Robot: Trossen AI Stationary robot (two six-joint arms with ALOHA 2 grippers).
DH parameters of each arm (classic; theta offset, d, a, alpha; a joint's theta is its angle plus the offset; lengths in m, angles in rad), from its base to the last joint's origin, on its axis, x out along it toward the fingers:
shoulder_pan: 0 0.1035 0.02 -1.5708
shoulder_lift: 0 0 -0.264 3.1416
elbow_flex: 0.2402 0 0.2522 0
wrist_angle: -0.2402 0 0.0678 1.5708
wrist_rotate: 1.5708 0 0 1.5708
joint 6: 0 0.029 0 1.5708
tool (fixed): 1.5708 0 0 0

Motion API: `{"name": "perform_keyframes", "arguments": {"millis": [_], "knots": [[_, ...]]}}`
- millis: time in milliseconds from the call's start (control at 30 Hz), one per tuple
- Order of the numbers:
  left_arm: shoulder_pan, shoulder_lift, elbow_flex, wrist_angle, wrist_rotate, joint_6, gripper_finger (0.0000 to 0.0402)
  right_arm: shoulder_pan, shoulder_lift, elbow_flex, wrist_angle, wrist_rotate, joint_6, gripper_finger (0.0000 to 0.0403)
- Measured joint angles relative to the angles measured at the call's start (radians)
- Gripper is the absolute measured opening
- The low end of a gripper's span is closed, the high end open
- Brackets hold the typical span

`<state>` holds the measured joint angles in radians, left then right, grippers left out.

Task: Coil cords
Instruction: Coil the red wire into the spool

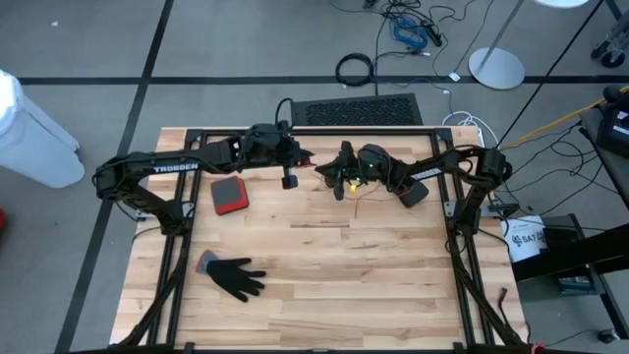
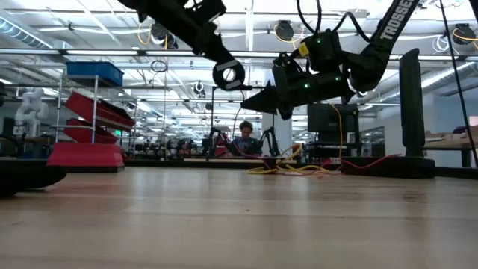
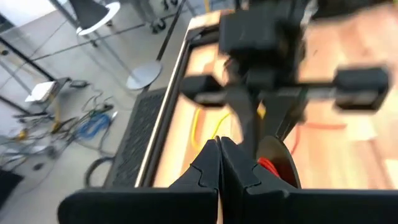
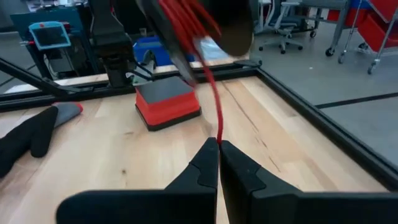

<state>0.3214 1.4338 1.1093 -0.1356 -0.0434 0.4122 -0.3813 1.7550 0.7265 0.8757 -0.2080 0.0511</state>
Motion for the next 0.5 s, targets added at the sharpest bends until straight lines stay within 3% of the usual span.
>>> {"name": "perform_keyframes", "arguments": {"millis": [300,500], "knots": [[0.024,0.023,-0.073,0.021,-0.093,0.058,0.0,0.007,-0.057,0.0,0.031,-0.005,0.001,0.0],[0.016,0.108,-0.093,0.2,-0.126,0.068,0.0,0.033,-0.063,0.013,0.034,-0.008,0.016,0.0]]}}
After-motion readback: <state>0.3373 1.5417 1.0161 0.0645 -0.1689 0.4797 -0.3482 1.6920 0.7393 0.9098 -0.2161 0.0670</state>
